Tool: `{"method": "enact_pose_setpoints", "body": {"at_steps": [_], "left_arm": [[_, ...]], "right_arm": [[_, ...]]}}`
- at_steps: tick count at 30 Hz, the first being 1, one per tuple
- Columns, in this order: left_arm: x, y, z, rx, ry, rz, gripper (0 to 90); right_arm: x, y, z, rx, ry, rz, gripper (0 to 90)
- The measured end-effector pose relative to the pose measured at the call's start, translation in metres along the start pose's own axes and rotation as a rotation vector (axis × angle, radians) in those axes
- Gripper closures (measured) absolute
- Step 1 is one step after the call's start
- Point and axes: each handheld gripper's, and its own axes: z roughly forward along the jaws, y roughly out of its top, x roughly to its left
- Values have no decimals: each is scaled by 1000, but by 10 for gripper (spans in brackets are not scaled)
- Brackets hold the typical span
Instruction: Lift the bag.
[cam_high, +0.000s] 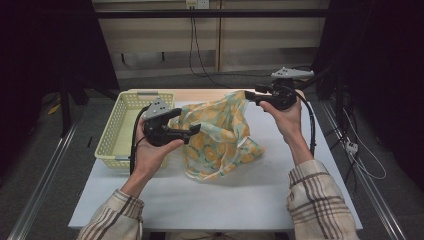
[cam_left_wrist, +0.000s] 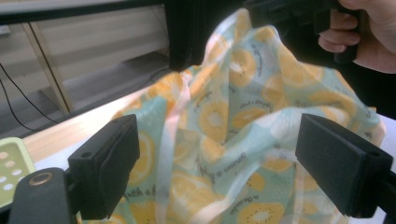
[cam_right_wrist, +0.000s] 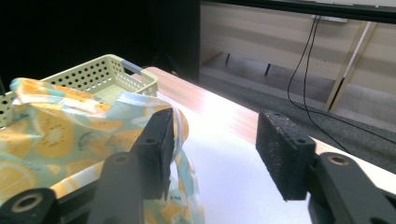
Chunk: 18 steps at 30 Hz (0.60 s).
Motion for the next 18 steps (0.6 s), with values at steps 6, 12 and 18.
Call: {"method": "enact_pose_setpoints", "body": {"at_steps": [6,12,18], "left_arm": [[-2,0,-7,15,9,23,94],[2,0,-17,-17,27,8,52],[2,-3,-23,-5,44,14,51]], "right_arm": [[2,-3,-16,-17,1,9,360],[10,-18,-26,-13,10,2,314],[18,-30,-34,12,7,-15,272]]}}
